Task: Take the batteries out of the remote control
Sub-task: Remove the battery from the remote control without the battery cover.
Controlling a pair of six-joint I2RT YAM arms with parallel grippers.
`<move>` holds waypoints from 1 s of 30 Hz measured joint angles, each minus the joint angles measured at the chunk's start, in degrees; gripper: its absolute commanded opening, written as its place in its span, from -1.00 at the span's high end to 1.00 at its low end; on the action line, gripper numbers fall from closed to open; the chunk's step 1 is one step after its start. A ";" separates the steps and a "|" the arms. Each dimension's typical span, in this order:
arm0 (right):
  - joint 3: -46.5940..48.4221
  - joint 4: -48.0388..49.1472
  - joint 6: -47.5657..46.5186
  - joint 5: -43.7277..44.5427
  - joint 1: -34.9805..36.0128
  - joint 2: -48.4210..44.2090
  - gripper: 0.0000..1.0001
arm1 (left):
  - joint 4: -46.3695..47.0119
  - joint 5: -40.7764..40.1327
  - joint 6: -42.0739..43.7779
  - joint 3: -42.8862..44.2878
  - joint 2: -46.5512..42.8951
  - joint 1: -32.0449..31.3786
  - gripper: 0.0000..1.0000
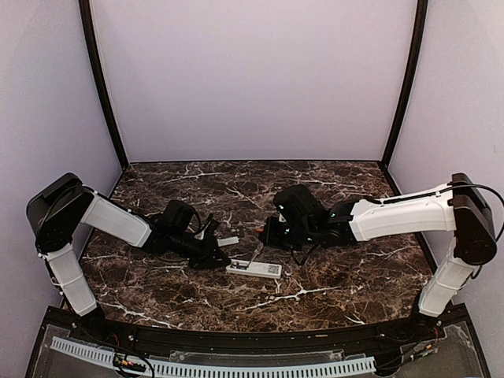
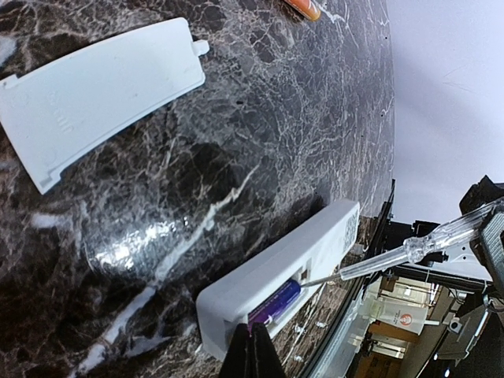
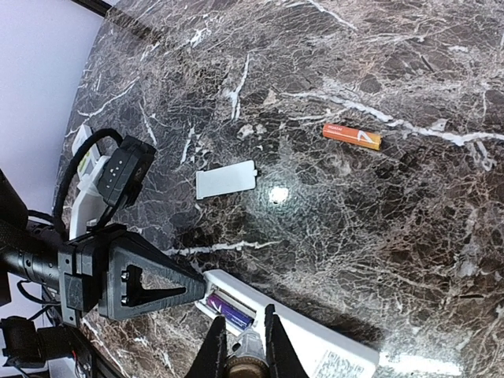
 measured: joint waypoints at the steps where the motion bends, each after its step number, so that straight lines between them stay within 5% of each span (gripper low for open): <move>1: 0.17 0.11 0.33 -0.20 0.00 0.20 1.00 | 0.07 0.02 -0.02 0.00 0.00 0.00 1.00; 17: 0.17 4.79 2.80 -2.86 -0.37 0.48 1.00 | 1.20 0.33 -0.63 -0.48 -0.09 0.00 0.98; 30: -2.03 6.58 -7.98 -6.69 -4.28 -2.38 1.00 | -4.59 -2.89 2.43 -0.24 -6.14 0.00 0.53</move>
